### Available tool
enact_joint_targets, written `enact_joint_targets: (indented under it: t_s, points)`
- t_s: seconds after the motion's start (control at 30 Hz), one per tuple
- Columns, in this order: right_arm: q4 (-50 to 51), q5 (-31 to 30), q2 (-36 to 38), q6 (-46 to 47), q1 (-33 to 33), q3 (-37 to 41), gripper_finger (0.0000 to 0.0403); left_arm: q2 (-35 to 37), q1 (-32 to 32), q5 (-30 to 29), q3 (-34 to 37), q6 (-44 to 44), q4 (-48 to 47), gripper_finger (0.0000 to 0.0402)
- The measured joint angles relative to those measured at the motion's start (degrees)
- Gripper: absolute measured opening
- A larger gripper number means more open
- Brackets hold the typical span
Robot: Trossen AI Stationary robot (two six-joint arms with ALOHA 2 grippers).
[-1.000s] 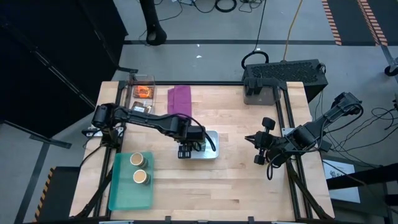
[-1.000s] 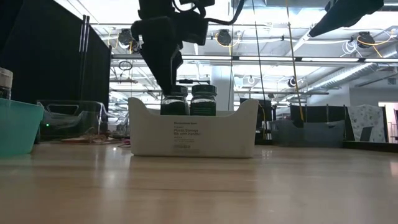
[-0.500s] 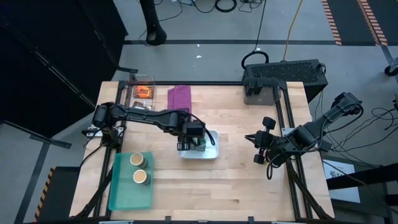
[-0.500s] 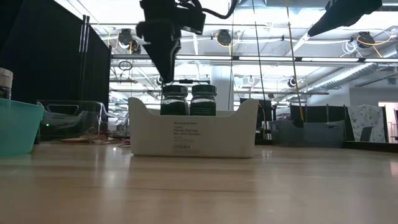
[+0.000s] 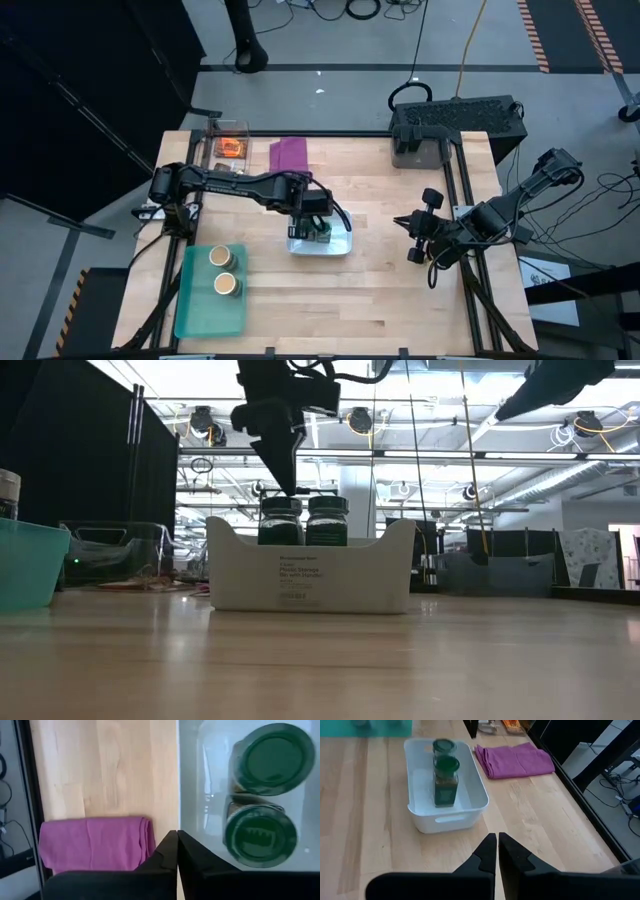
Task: Sort spices by type
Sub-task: Adjust the green seasoning bottle in the white bin
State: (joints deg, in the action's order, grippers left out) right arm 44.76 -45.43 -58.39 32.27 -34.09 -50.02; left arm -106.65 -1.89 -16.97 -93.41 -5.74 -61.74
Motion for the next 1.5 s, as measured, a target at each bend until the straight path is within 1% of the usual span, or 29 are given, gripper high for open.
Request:
enact_joint_targets:
  t_s: [0.13,0.2,0.27,0.33,0.6,0.7,0.77,0.9,0.97,1.0,1.03,1.1,1.13,1.17,1.27,1.4,1.43,1.5]
  points:
    - [0.0,0.4,0.0,0.9,0.0,2.2,0.0000,0.0,-0.1,0.5,1.7,1.1,0.2,0.0005]
    - [0.0,0.5,0.0,1.9,0.0,3.6,0.0000,0.0,0.0,1.9,3.0,3.1,0.5,0.0005]
    - [0.1,0.5,0.0,2.9,0.0,4.8,0.0000,0.0,-0.2,3.3,4.7,3.9,2.2,0.0005]
    - [0.1,0.6,0.0,3.6,0.0,5.7,0.0000,-0.1,-1.0,3.4,6.0,3.9,3.5,0.0005]
    - [-0.3,0.6,0.0,4.6,0.0,6.3,0.0000,-0.1,-2.8,3.3,6.1,8.0,4.4,0.0004]
    - [-0.5,0.5,0.0,4.5,0.0,6.3,0.0000,-0.1,-2.9,1.2,6.1,8.6,4.3,0.0004]
    - [-0.5,0.5,0.0,4.6,0.0,6.3,0.0000,-0.1,-2.8,-1.5,6.1,9.6,3.4,0.0004]
    - [-1.1,0.5,0.0,4.6,0.0,6.3,0.0000,0.5,-3.4,-6.1,4.4,11.4,-3.9,0.0005]
    - [-1.2,0.5,0.0,4.5,0.0,6.3,0.0000,1.1,-4.1,-7.5,3.4,12.2,-4.6,0.0005]
    - [-1.3,0.5,0.0,4.2,0.0,6.3,0.0000,1.6,-4.6,-6.6,3.3,12.5,-4.2,0.0005]
    - [-1.4,0.5,0.0,4.2,0.0,6.3,0.0000,1.8,-5.0,-3.5,3.3,12.5,-3.3,0.0005]
    - [-1.5,0.4,0.0,4.2,0.0,6.3,0.0000,1.9,-5.9,5.1,3.3,11.4,0.3,0.0005]
    - [-1.8,0.4,0.0,4.2,0.0,6.3,0.0000,1.8,-6.6,8.3,3.3,11.3,0.8,0.0005]
    - [-2.0,0.3,0.0,4.2,0.0,6.3,0.0000,1.8,-7.3,9.7,3.3,11.4,0.1,0.0005]
    - [-2.2,0.2,0.0,3.8,0.0,6.3,0.0000,1.8,-9.1,10.1,3.6,11.5,1.0,0.0005]
    - [-3.1,0.2,0.0,3.1,0.0,6.3,0.0000,1.5,-10.0,9.8,5.3,11.0,8.8,0.0006]
    - [-3.2,0.2,0.0,3.0,0.0,6.3,0.0000,1.4,-10.1,9.2,5.6,11.0,10.7,0.0006]
    - [-3.3,0.2,0.0,2.7,0.0,6.3,0.0000,1.1,-10.2,6.7,5.9,11.5,10.7,0.0006]
